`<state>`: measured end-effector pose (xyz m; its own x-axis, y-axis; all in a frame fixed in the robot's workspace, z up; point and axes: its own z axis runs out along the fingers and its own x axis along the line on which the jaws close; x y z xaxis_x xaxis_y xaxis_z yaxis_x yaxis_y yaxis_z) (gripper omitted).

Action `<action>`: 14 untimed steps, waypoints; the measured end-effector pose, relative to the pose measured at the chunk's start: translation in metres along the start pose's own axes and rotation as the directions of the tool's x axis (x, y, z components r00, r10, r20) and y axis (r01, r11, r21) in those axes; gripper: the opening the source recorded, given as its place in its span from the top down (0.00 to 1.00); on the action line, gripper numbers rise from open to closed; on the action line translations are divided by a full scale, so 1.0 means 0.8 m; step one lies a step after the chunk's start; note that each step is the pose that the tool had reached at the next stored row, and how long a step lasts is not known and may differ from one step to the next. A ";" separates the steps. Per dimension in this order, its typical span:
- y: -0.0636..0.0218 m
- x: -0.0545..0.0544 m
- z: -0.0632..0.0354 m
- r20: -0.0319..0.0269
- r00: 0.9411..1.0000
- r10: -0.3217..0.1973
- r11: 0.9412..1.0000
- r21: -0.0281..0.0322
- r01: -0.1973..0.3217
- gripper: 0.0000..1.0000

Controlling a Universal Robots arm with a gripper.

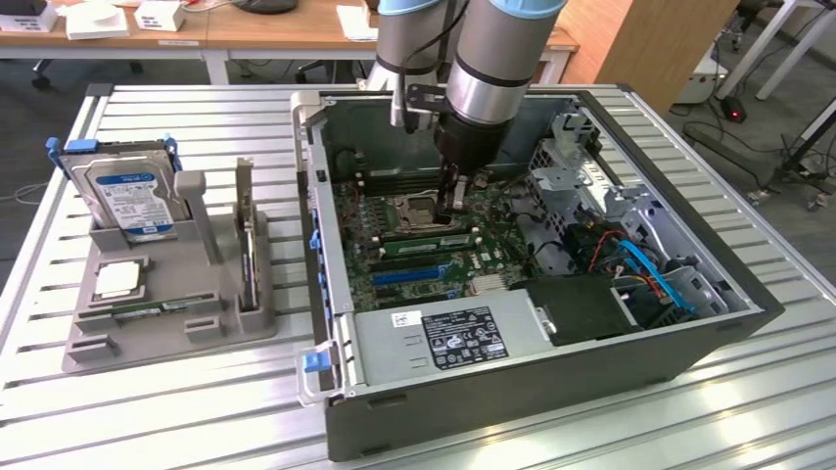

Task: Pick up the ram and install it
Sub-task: 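Press down the ram until it locks into place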

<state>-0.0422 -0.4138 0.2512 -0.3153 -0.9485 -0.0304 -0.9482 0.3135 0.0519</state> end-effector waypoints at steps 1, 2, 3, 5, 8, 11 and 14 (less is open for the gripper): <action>0.000 0.000 0.000 0.001 1.000 0.018 1.000 0.001 -0.018 0.91; 0.000 0.000 0.001 0.002 0.999 0.036 0.999 0.001 -0.036 0.91; 0.000 0.000 0.001 0.003 0.999 0.054 0.999 0.002 -0.054 0.91; 0.000 0.000 0.001 0.005 0.996 0.090 0.996 0.003 -0.090 0.91; 0.000 0.000 0.002 0.008 0.990 0.144 0.990 0.004 -0.144 0.91; 0.000 0.000 0.003 0.011 0.980 0.197 0.980 0.005 -0.197 0.91; 0.000 0.000 0.004 0.014 0.968 0.251 0.968 0.006 -0.251 0.91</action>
<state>-0.0422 -0.4138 0.2481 -0.5439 -0.8386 -0.0303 -0.8387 0.5421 0.0519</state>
